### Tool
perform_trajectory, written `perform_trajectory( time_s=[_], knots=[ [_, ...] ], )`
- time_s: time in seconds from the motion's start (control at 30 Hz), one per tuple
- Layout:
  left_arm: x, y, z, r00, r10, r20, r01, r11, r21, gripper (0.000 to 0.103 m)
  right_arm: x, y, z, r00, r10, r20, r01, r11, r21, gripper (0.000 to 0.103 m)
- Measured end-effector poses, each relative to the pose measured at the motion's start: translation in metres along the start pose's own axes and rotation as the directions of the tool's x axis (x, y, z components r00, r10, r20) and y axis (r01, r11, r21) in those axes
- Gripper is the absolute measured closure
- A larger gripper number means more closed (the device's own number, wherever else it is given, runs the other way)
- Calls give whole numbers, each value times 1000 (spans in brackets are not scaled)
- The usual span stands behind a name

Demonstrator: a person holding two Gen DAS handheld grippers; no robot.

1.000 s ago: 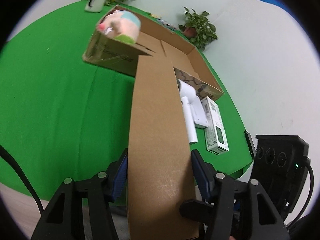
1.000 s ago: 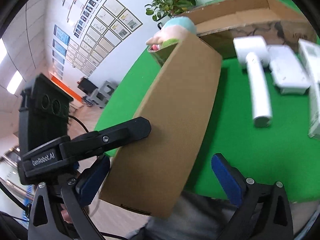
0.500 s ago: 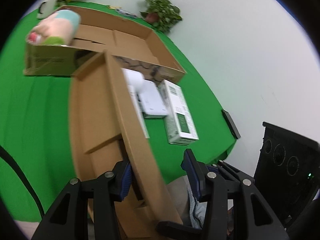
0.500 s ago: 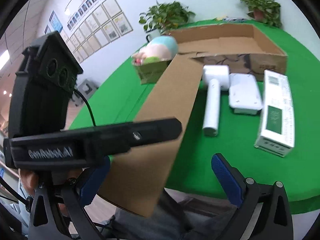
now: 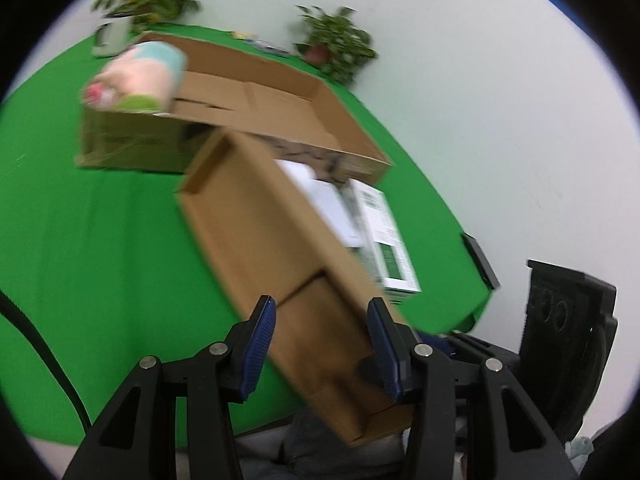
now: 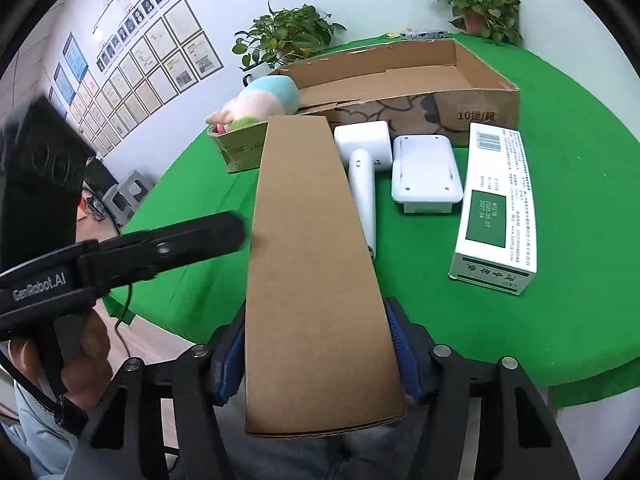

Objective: Organize objects
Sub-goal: 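Lift the cardboard insert with the right gripper while the left gripper grasps it too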

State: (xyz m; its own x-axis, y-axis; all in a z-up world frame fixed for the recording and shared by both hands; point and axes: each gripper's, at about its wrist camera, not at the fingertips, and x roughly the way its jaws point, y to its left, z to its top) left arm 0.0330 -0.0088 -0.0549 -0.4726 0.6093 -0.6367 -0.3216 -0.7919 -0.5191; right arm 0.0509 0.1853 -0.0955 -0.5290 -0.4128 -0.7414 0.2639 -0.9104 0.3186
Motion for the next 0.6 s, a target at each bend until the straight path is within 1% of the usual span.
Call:
perform_trajectory(
  time_s=[0.07, 0.13, 0.17, 0.2, 0.27, 0.3, 0.33, 0.37, 0.4, 0.43, 0.47, 0.5, 0.53, 0.57, 0.6],
  knots=[
    [-4, 12, -3, 1000, 18, 4, -18, 999, -32, 57, 3, -7, 2, 998, 64, -10, -64, 996, 54, 46],
    [-4, 25, -7, 999, 30, -15, -31, 997, -64, 57, 11, -14, 5, 984, 175, -39, -169, 978, 122, 46],
    [-3, 30, -9, 999, 36, -25, -38, 996, -81, 57, 15, -14, 5, 977, 206, -48, -198, 970, 141, 46],
    [-2, 35, -11, 999, 43, -31, -46, 994, -96, 57, 19, -13, 6, 969, 241, -59, -229, 961, 155, 46],
    [-2, 43, -13, 998, 55, -36, -59, 991, -117, 57, 28, -9, 4, 941, 327, -82, -307, 932, 193, 46],
    [-2, 47, -15, 997, 71, -31, -74, 989, -125, 57, 36, -8, 2, 921, 377, -102, -348, 910, 225, 45],
    [-2, 51, -16, 995, 94, -34, -97, 987, -129, 63, 40, -8, 1, 915, 389, -105, -356, 902, 243, 42],
    [-2, 53, -17, 993, 107, -43, -112, 985, -128, 76, 42, -9, 0, 927, 357, -113, -321, 912, 255, 31],
    [0, 54, -18, 992, 116, -50, -121, 985, -123, 80, 43, -11, 0, 940, 321, -114, -285, 924, 255, 26],
    [1, 53, -18, 992, 115, -48, -120, 986, -119, 78, 39, -14, 0, 961, 255, -104, -223, 942, 249, 21],
    [1, 52, -18, 994, 100, -41, -104, 987, -120, 78, 33, -16, 3, 977, 194, -85, -170, 958, 232, 20],
    [3, 50, -18, 994, 98, -41, -102, 988, -119, 78, 29, -15, 4, 984, 163, -74, -143, 966, 215, 20],
    [5, 47, -17, 995, 95, -38, -98, 989, -113, 78, 20, -13, 8, 994, 100, -44, -91, 981, 172, 20],
    [7, 45, -16, 996, 86, -36, -89, 990, -112, 78, 13, -9, 11, 998, 64, -18, -61, 989, 134, 20],
    [9, 44, -14, 997, 67, -36, -71, 990, -118, 78, 9, -5, 12, 999, 45, -2, -45, 993, 107, 20]
  ],
)
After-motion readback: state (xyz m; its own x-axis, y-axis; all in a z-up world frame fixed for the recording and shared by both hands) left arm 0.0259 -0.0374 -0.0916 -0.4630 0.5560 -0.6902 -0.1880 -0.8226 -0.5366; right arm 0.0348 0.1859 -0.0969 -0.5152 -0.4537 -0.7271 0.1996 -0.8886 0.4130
